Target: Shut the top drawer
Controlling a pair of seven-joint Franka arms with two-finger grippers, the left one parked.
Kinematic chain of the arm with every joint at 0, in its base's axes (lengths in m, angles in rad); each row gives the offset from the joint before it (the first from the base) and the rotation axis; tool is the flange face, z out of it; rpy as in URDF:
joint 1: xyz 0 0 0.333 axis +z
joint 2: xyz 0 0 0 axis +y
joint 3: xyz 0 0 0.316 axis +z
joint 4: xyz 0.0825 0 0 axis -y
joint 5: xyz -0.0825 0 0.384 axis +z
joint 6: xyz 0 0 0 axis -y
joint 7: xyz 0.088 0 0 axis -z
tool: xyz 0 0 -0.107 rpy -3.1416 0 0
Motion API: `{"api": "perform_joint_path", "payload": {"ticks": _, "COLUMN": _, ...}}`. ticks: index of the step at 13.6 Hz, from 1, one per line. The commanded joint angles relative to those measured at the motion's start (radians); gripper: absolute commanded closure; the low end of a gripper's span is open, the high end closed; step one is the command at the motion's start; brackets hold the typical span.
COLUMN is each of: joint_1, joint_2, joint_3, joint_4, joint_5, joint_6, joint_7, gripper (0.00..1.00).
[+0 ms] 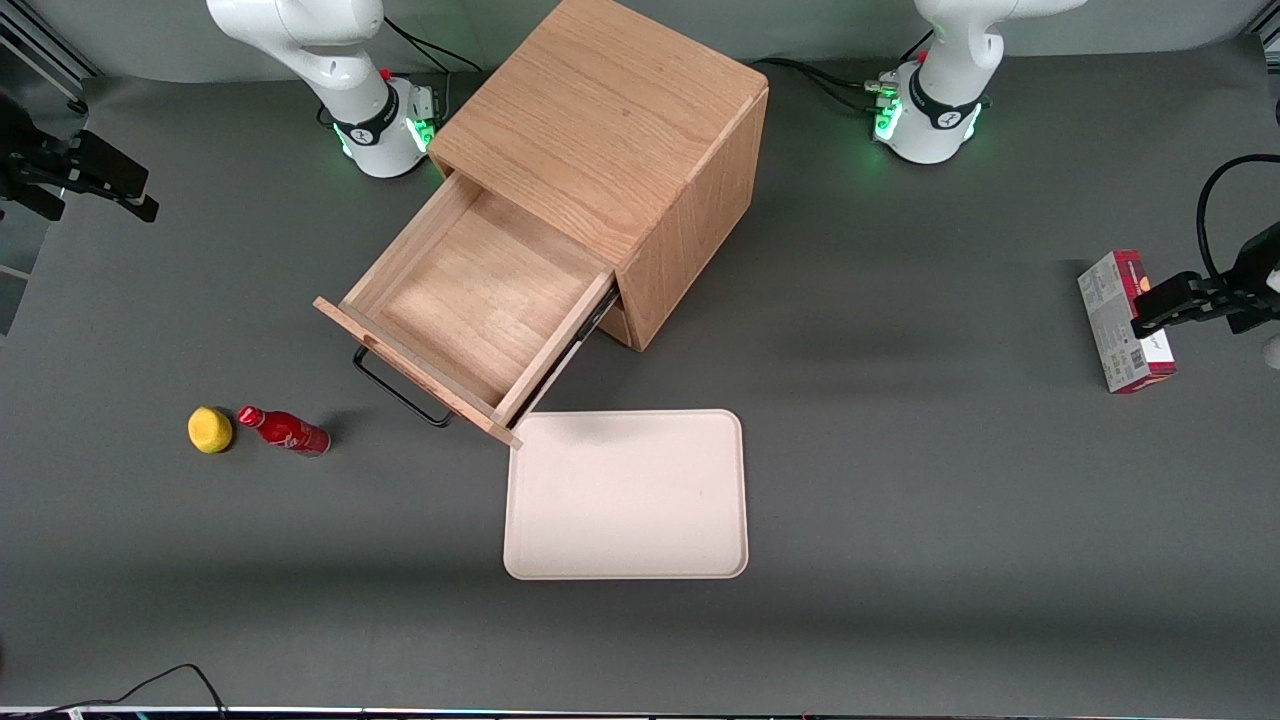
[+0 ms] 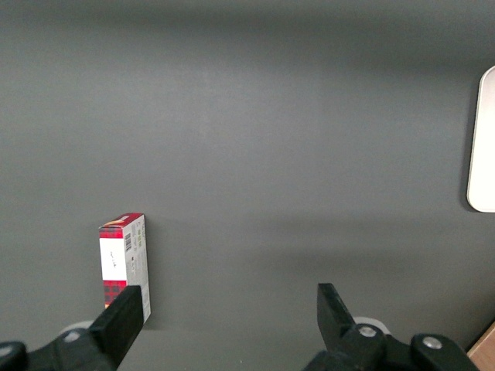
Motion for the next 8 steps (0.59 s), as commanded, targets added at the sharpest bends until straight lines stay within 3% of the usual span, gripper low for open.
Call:
{"api": "perform_joint_path", "payload": {"ticks": 1, "joint_1": 0.006, "joint_2": 0.022, "joint_3": 0.012, "joint_4": 0.033, "joint_5": -0.016, "joint_6": -0.016, "joint_7": -0.001, "gripper": 0.0}}
{"api": "perform_joint_path", "payload": {"ticks": 3, "joint_1": 0.013, "joint_2": 0.085, "joint_3": 0.041, "joint_4": 0.103, "joint_5": -0.018, "joint_6": -0.016, "joint_7": 0.007, "gripper": 0.0}}
{"api": "perform_joint_path", "payload": {"ticks": 6, "joint_1": 0.016, "joint_2": 0.27, "joint_3": 0.113, "joint_4": 0.352, "joint_5": -0.025, "joint_6": -0.072, "joint_7": 0.013, "gripper": 0.0}}
{"api": "perform_joint_path", "payload": {"ticks": 8, "joint_1": 0.048, "joint_2": 0.338, "joint_3": 0.126, "joint_4": 0.436, "joint_5": -0.059, "joint_6": -0.077, "joint_7": 0.013, "gripper": 0.0}}
